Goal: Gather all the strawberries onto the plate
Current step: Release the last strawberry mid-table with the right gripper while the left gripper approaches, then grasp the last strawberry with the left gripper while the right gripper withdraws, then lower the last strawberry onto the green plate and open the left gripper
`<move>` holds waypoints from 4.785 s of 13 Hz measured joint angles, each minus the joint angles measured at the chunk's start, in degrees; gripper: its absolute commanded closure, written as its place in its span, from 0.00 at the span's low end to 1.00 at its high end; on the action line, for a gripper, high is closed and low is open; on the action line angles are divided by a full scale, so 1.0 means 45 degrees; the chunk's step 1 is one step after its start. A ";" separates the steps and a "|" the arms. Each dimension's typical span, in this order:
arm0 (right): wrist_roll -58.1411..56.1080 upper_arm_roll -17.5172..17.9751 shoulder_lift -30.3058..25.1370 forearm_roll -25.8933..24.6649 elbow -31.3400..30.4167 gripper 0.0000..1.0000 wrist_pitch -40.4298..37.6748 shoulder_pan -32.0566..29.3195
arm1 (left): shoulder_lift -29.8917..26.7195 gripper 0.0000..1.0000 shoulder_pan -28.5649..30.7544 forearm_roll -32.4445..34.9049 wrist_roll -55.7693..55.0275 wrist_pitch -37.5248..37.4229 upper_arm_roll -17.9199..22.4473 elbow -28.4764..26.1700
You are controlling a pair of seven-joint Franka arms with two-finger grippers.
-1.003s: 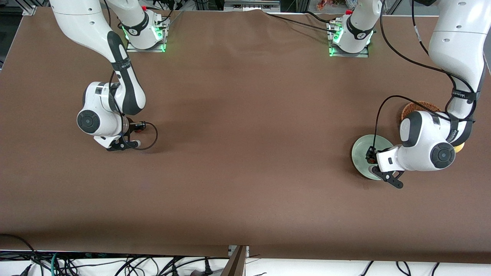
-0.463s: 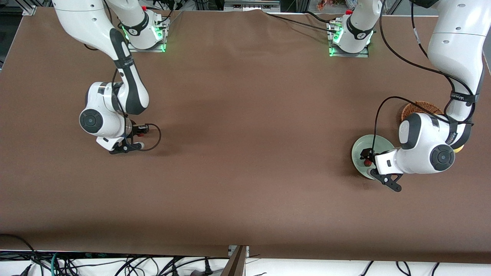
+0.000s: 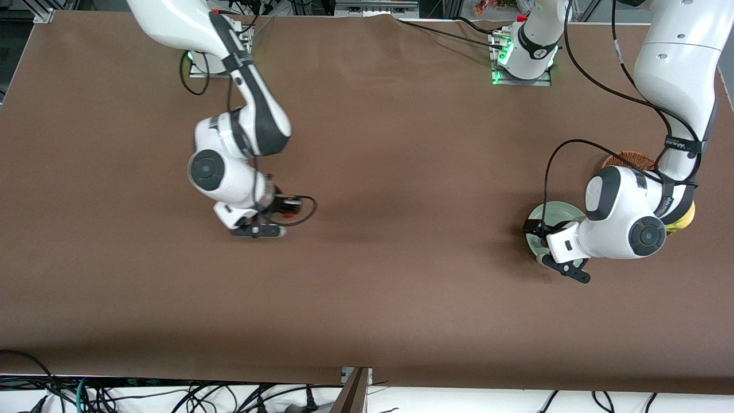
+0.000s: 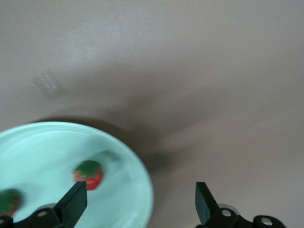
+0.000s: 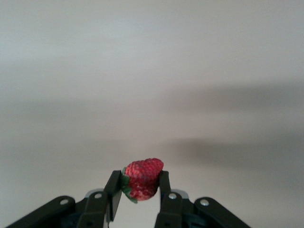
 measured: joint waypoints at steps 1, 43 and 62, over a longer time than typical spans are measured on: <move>0.1168 0.0612 0.0547 0.0328 0.0808 0.91 0.0343 0.0011 | -0.0009 0.00 -0.0004 -0.0003 -0.1036 -0.0063 -0.0337 0.0004; -0.4280 0.1152 -0.4698 -0.5725 0.3706 0.00 -1.0930 -0.5857 | 0.0122 0.48 -0.4082 0.1614 -1.3861 0.6790 -0.0933 -0.3101; -0.4472 0.1821 -0.6910 -0.5799 0.1730 0.00 -0.9958 -0.6672 | -0.1051 0.88 -0.1593 0.3020 -0.7356 -0.0089 -0.0385 -0.0794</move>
